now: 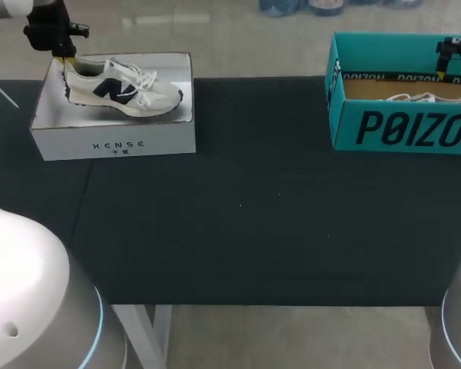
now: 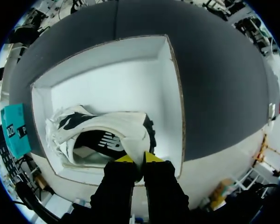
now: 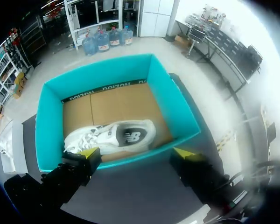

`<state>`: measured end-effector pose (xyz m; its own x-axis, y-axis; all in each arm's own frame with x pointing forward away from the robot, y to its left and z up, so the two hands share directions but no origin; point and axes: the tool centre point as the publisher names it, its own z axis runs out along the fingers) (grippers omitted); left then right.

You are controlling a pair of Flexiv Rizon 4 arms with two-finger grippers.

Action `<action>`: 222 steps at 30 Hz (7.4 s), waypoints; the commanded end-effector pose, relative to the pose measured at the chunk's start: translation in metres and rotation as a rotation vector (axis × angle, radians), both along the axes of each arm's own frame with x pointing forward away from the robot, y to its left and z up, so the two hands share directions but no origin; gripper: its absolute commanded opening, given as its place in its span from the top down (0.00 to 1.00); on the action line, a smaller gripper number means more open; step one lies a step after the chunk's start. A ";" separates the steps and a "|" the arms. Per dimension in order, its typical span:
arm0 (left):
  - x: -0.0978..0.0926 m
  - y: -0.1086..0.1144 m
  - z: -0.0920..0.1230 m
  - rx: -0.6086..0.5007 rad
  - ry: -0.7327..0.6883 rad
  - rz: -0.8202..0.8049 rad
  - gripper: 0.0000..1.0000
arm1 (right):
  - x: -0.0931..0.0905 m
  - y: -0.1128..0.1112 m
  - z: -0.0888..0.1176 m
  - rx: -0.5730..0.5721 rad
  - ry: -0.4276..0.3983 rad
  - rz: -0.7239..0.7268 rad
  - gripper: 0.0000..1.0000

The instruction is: Take the shoe out of the shoebox, open the shoe tongue, remove and reinsert the insole, then place the shoe into the shoebox

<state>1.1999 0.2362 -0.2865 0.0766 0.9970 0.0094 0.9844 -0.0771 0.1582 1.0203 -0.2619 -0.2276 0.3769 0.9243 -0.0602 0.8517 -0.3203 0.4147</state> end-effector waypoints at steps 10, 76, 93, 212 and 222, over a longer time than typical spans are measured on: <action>-0.043 0.003 0.076 0.000 -0.160 0.030 1.00 | -0.001 0.000 0.000 0.000 -0.002 0.000 0.00; -0.324 -0.324 0.070 -0.167 -0.017 0.083 1.00 | -0.001 0.000 0.000 0.000 -0.002 0.000 0.00; -0.353 -0.357 -0.013 -0.143 0.073 0.085 1.00 | -0.001 0.000 0.000 0.000 -0.002 0.000 0.00; -0.487 -0.226 -0.028 -1.151 0.860 0.712 0.00 | -0.001 0.000 0.000 0.000 -0.002 0.000 0.00; -0.487 -0.234 -0.028 -1.124 0.890 0.778 0.00 | -0.001 0.000 0.000 0.000 -0.002 0.000 0.00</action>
